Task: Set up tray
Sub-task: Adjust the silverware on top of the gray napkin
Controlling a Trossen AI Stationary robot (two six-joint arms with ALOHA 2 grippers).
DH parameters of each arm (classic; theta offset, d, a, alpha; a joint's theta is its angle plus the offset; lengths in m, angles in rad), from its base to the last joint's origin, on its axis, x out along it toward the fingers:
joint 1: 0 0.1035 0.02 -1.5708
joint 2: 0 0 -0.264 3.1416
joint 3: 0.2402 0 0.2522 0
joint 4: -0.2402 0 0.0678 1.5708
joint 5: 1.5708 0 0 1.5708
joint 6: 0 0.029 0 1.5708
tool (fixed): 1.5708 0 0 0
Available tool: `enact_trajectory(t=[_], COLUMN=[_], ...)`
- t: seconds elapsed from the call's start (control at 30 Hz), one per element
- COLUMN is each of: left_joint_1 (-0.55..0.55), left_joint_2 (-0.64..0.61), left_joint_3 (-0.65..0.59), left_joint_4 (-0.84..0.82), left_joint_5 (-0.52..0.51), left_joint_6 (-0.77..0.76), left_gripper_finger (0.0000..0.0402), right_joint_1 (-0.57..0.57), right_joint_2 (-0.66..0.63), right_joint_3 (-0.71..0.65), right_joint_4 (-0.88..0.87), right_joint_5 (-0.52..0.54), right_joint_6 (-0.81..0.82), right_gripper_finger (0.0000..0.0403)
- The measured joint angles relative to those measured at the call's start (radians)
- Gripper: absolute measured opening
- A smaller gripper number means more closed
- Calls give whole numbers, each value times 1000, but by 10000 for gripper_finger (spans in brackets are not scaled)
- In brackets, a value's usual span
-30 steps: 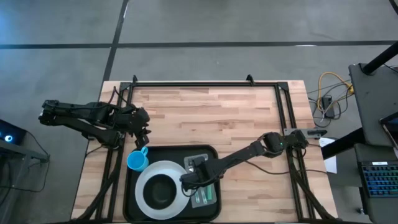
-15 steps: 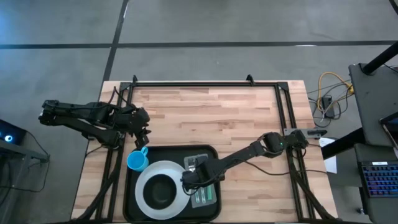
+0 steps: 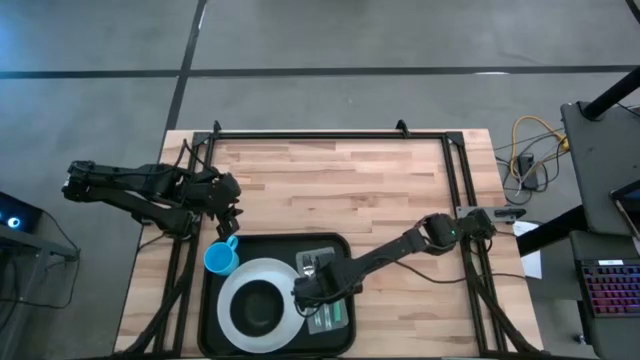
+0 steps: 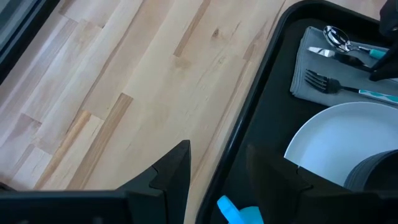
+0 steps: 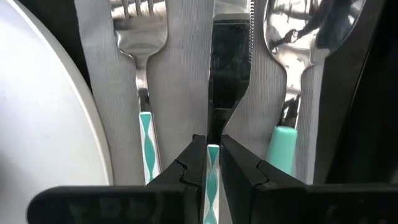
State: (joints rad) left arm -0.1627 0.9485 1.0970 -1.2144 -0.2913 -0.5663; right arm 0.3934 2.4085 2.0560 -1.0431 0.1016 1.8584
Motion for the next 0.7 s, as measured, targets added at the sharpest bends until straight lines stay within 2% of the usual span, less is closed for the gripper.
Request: enact_trajectory(t=[0.17, 0.47, 0.7], left_joint_1=[0, 0, 0], left_joint_2=[0, 0, 0], left_joint_3=[0, 0, 0], left_joint_4=[0, 0, 0], left_joint_5=[0, 0, 0], left_joint_6=[0, 0, 0], left_gripper_finger=[137, 137, 137], right_joint_1=[3, 6, 8], right_joint_2=[0, -1, -5], right_joint_3=[0, 4, 83], right_joint_4=[0, -2, -87], right_joint_5=[2, 7, 96], right_joint_6=[-4, -42, -103], right_gripper_finger=[50, 131, 135])
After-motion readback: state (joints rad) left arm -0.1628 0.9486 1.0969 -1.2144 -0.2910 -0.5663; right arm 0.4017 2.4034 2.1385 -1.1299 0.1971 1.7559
